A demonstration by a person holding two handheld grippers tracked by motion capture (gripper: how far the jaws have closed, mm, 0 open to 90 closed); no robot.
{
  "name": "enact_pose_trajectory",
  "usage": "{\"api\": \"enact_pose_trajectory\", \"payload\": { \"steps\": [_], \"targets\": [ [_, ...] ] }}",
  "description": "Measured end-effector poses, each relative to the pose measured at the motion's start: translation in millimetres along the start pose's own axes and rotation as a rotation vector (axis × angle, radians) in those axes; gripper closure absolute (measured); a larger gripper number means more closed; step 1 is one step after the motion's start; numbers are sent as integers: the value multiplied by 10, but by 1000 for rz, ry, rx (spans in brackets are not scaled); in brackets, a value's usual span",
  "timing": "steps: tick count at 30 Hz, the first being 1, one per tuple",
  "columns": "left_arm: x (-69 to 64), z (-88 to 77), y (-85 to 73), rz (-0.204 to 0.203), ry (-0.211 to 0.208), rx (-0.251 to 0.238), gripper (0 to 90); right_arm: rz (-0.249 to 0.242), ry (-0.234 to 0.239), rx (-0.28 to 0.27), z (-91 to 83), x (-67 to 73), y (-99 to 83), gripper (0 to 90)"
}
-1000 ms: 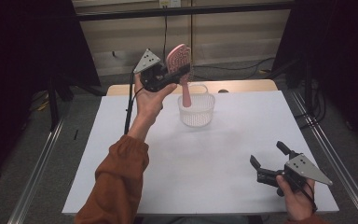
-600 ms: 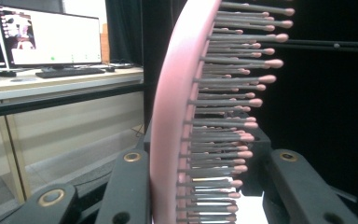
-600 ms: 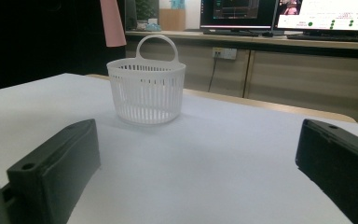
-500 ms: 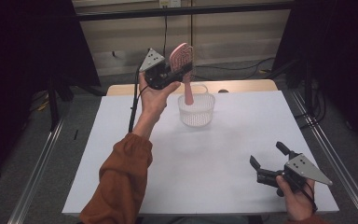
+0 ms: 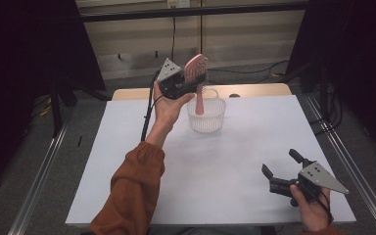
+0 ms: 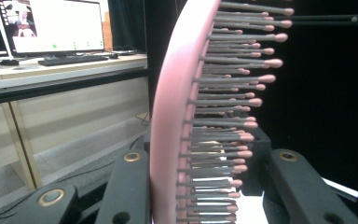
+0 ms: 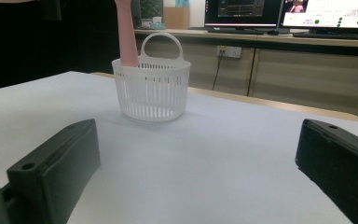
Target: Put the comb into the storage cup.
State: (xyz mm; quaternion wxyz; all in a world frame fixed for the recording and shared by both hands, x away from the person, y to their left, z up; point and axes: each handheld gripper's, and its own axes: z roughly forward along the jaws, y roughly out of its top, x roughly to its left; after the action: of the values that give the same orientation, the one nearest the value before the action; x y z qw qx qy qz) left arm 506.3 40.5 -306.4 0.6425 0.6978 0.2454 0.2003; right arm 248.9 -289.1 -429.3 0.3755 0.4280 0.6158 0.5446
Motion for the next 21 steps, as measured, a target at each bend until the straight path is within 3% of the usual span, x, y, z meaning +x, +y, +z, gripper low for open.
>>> {"api": "enact_pose_trajectory", "payload": {
  "steps": [6, 10, 13, 15, 18, 21],
  "targets": [
    [-7, 37, -129, -12, 3, 24, 642, 1, 5, 5, 5, 4, -5, 0],
    [15, 43, -176, -50, -2, 18, 642, -6, 23, 16, 15, 16, -11, 0],
    [-3, 47, -199, -23, 6, 32, 642, -7, 31, 17, 19, 23, -12, 0],
    [-11, 53, -226, -26, 7, 33, 642, -6, 30, 17, 17, 21, -12, 0],
    [-32, 67, -270, 14, 20, 58, 642, -6, 30, 18, 14, 20, -12, 0],
    [-30, 80, -316, 4, 17, 58, 641, -8, 28, 22, 17, 20, -14, 0]
  ]
}}
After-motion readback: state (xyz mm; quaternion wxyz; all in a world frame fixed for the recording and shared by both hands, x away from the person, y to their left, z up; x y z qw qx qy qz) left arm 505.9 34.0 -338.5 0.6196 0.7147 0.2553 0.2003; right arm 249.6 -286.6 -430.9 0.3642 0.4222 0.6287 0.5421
